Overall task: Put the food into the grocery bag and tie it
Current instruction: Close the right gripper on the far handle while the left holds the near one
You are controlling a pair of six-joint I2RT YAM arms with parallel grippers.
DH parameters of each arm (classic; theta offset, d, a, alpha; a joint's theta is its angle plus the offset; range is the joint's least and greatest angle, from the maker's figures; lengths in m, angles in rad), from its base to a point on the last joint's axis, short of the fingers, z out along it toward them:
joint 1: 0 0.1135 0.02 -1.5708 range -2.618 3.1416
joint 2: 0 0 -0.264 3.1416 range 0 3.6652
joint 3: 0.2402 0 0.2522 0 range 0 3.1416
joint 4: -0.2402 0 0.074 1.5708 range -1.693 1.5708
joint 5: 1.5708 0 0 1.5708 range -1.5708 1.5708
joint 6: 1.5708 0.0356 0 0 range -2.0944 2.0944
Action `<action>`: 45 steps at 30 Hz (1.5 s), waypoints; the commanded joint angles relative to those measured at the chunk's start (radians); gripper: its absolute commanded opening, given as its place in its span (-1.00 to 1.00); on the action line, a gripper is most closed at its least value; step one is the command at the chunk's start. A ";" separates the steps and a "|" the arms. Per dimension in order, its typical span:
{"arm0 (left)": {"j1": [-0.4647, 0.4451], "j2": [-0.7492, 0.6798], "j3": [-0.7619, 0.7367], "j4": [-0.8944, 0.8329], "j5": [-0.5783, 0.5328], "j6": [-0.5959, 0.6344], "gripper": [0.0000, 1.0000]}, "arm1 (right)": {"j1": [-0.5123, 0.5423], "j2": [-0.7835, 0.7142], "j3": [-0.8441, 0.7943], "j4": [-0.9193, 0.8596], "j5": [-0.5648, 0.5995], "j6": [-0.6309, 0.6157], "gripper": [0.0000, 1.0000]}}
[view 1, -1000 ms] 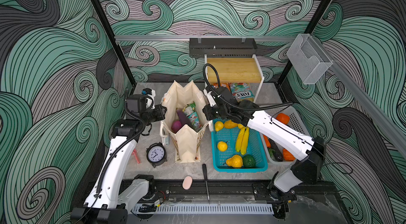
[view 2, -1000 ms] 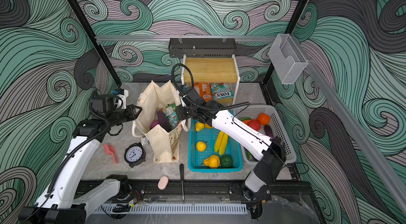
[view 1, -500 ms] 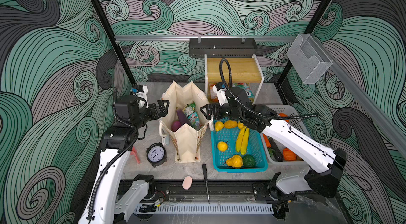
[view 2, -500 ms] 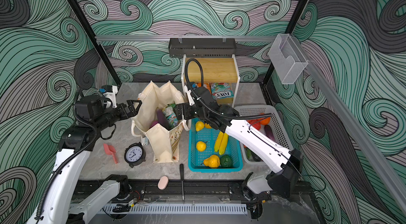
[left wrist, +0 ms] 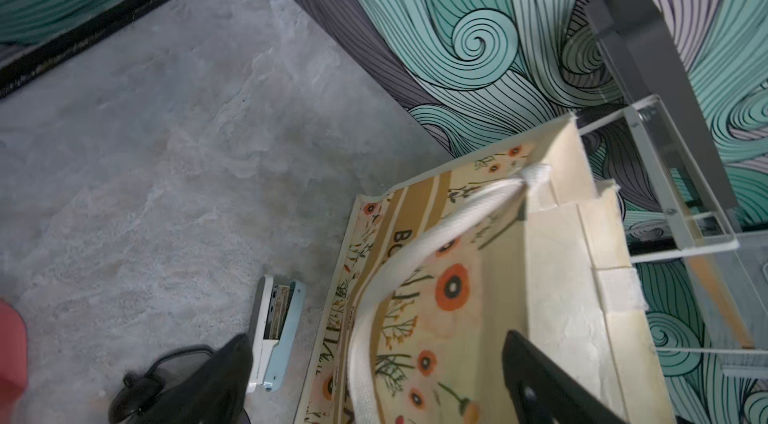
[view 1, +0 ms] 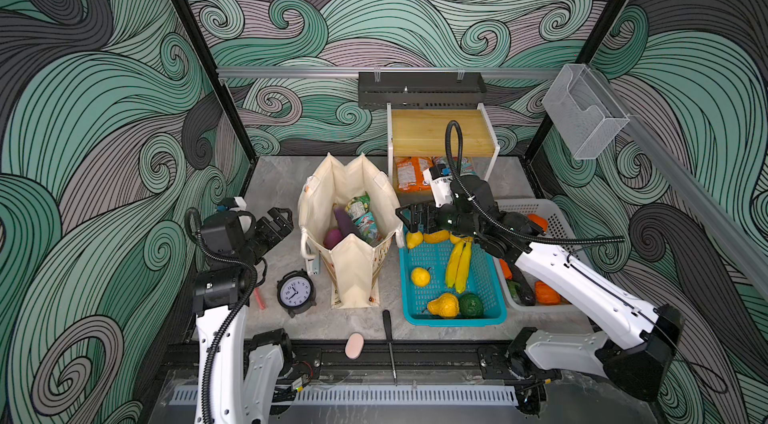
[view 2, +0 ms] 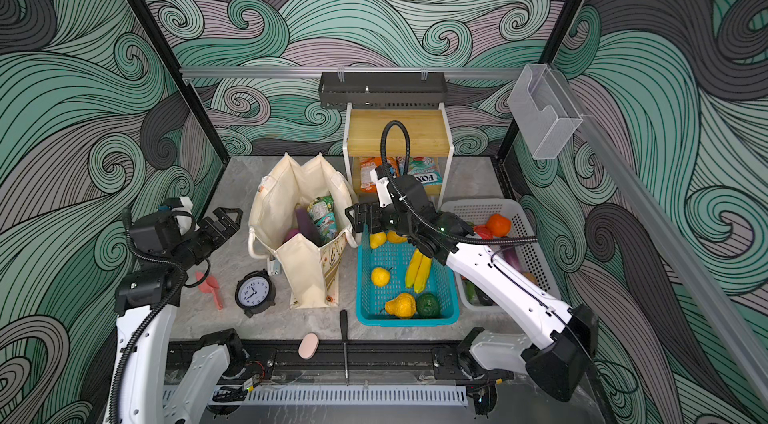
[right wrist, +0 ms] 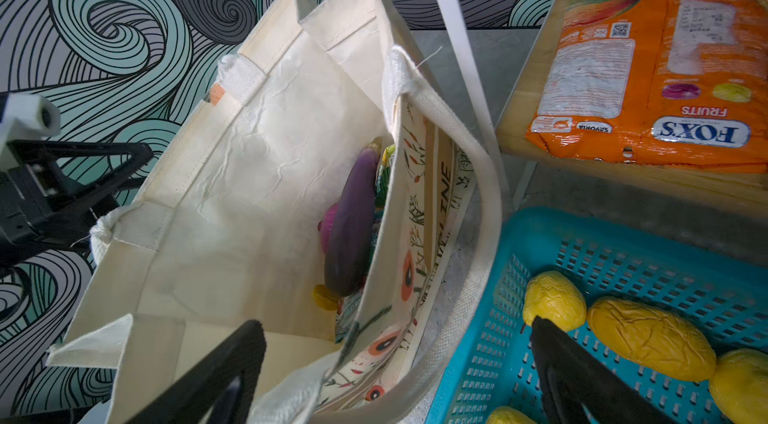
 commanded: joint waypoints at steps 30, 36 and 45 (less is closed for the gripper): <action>-0.014 0.205 -0.330 0.615 0.440 -0.272 -0.16 | -0.199 -0.049 -0.154 0.166 -0.173 0.174 0.96; -0.017 0.159 -0.223 0.416 0.393 -0.137 -1.00 | -0.215 -0.045 -0.159 0.151 -0.168 0.173 0.95; -0.016 0.007 -0.102 0.200 0.259 -0.048 -1.00 | -0.233 -0.017 -0.239 0.212 -0.182 0.273 0.69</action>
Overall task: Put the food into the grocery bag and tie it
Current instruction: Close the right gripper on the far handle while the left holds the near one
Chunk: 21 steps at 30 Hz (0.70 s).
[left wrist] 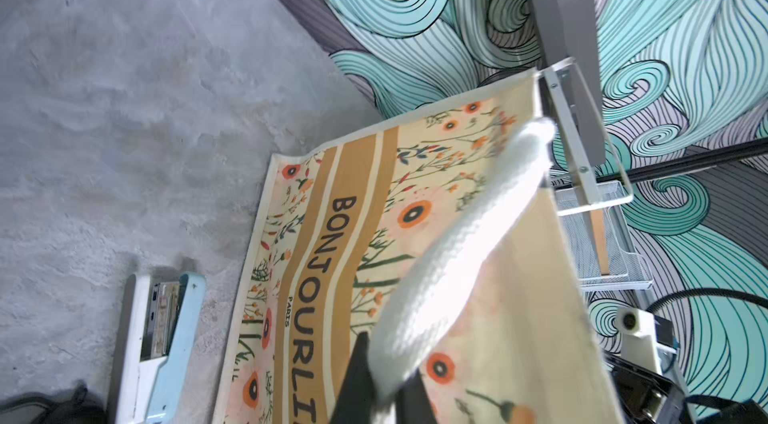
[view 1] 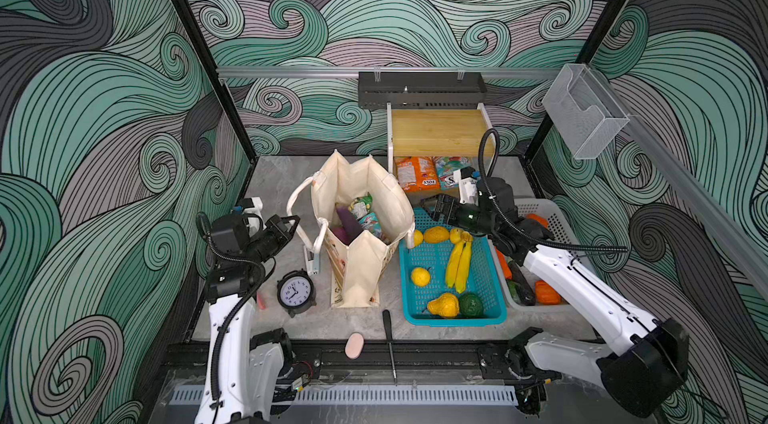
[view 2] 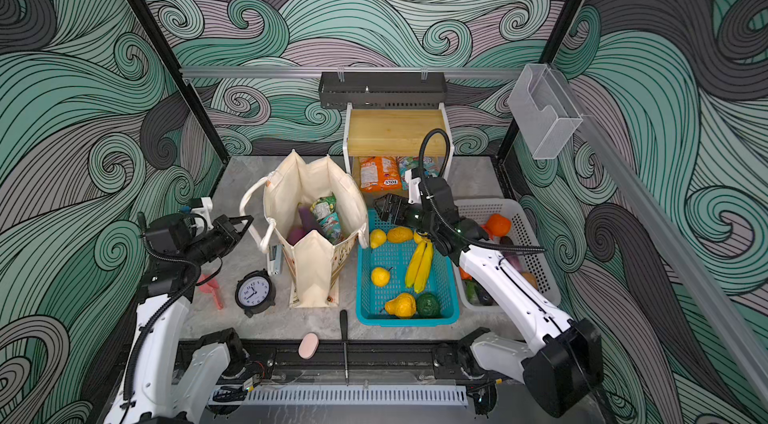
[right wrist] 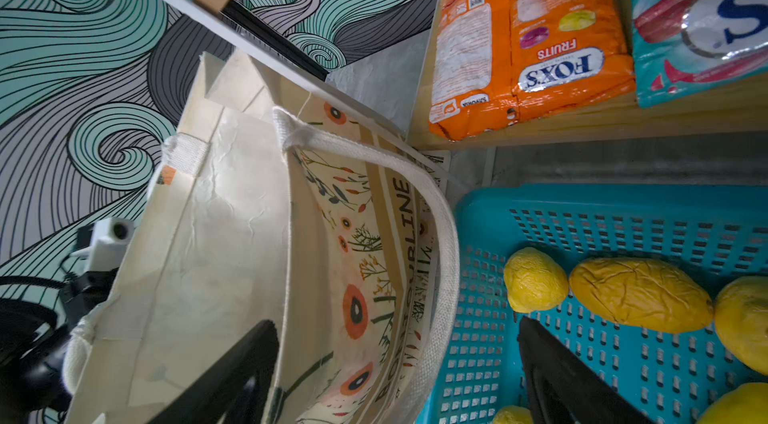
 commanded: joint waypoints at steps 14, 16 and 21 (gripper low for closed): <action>-0.009 0.012 0.193 -0.110 0.058 0.004 -1.00 | 0.084 0.210 -0.043 0.185 -0.047 0.033 0.18; -0.008 0.014 0.204 -0.123 0.057 0.014 -1.00 | 0.093 0.234 -0.054 0.216 -0.052 0.044 0.17; -0.008 0.018 0.225 -0.130 0.063 0.006 -1.00 | 0.119 0.298 -0.048 0.237 -0.057 0.034 0.03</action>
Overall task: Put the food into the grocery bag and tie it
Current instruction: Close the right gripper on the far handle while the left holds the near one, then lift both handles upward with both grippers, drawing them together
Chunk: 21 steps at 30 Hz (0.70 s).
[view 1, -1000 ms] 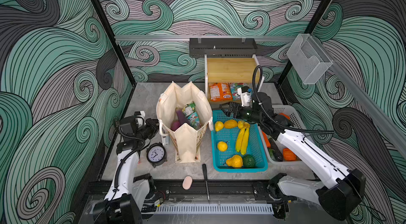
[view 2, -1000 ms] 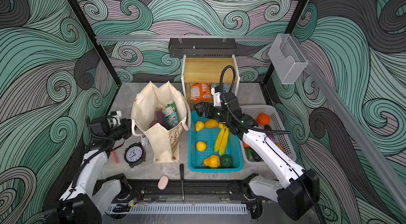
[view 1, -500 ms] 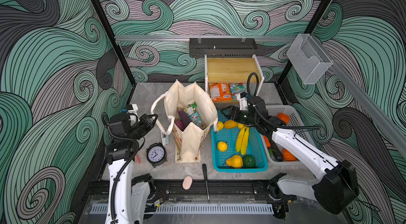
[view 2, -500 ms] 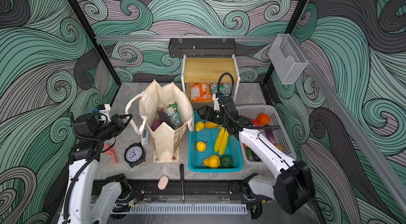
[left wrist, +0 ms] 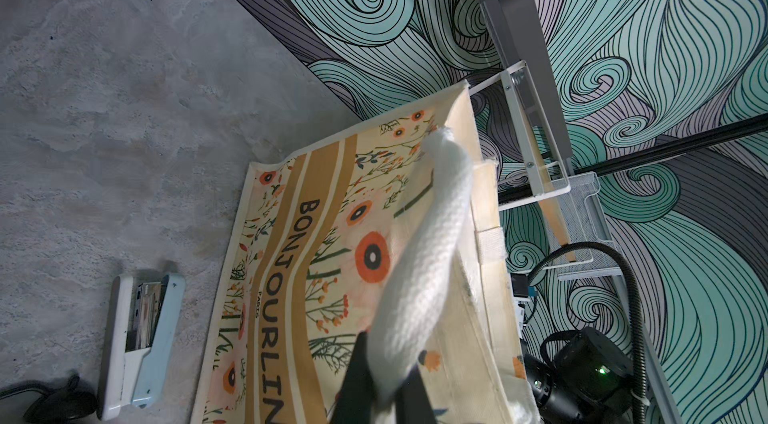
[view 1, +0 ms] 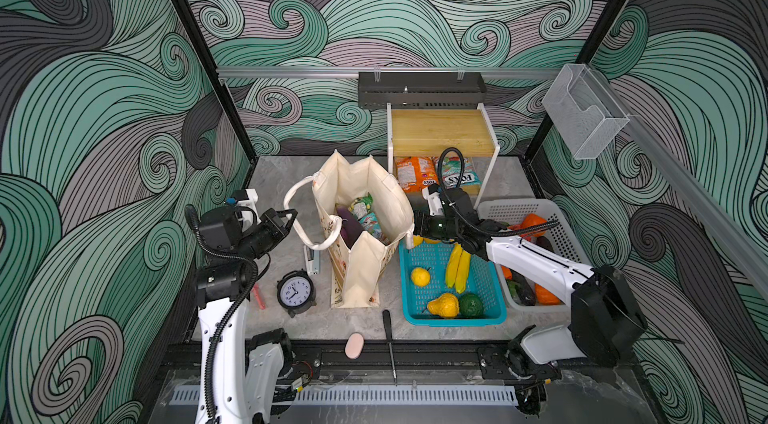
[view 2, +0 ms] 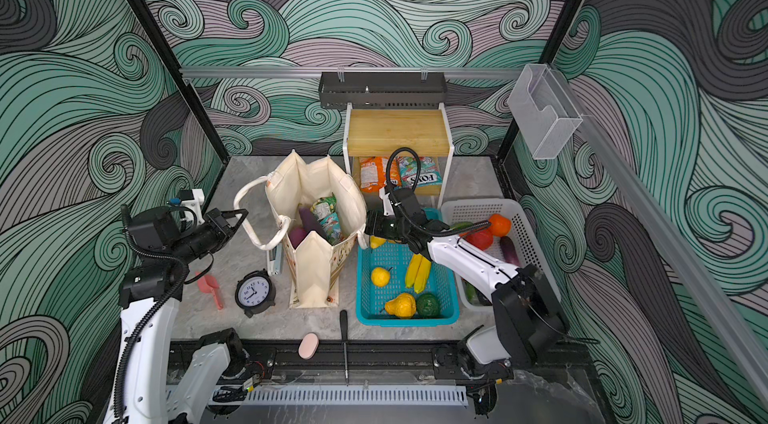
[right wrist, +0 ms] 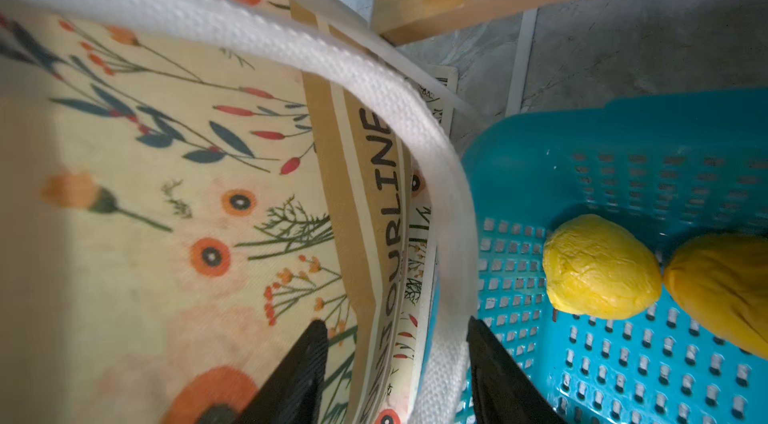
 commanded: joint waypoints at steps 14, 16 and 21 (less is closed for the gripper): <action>-0.006 -0.007 0.126 -0.017 0.030 -0.004 -1.00 | 0.000 0.059 -0.016 0.054 0.014 -0.041 -0.64; -0.006 -0.008 0.150 0.013 0.045 -0.041 -1.00 | -0.005 0.027 -0.017 0.032 0.033 -0.054 -0.90; -0.006 0.008 0.225 0.035 0.069 -0.082 -1.00 | -0.011 -0.110 0.029 -0.125 0.141 -0.135 -1.00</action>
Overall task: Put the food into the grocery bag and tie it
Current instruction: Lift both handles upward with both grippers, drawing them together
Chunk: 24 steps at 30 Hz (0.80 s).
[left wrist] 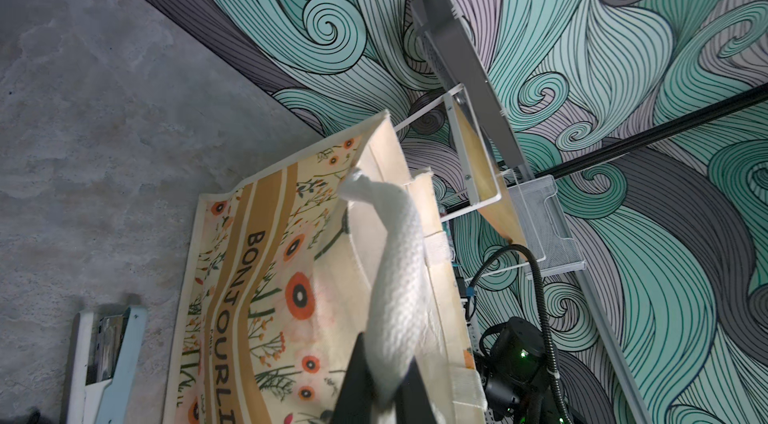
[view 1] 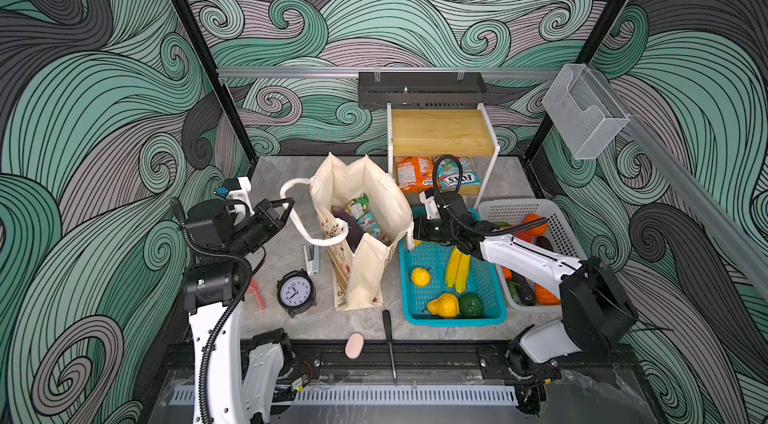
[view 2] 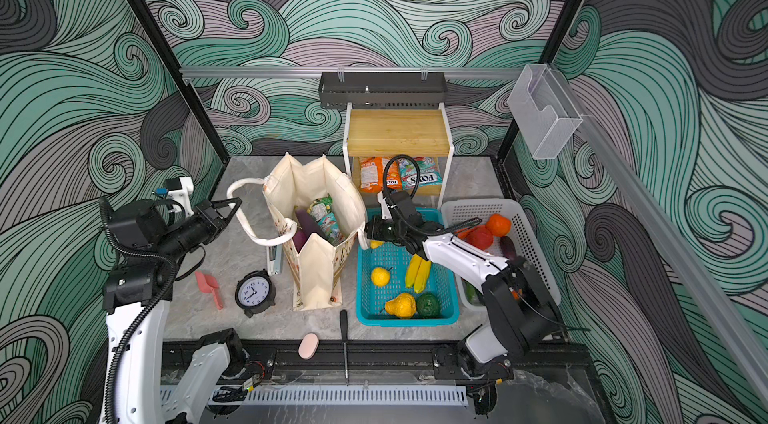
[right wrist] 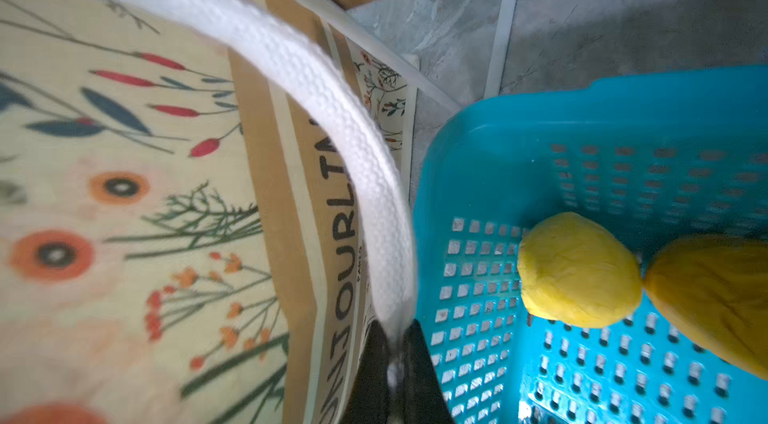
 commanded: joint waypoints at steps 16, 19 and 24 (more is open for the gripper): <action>-0.024 0.231 0.169 0.227 0.108 -0.135 -1.00 | 0.019 -0.148 0.463 -0.314 0.071 -0.276 -1.00; -0.068 0.274 0.205 0.233 0.108 -0.135 -1.00 | 0.061 -0.104 0.537 -0.311 0.042 -0.293 -1.00; -0.144 0.330 0.248 0.245 0.105 -0.136 -0.94 | 0.133 -0.037 0.603 -0.284 0.054 -0.319 -1.00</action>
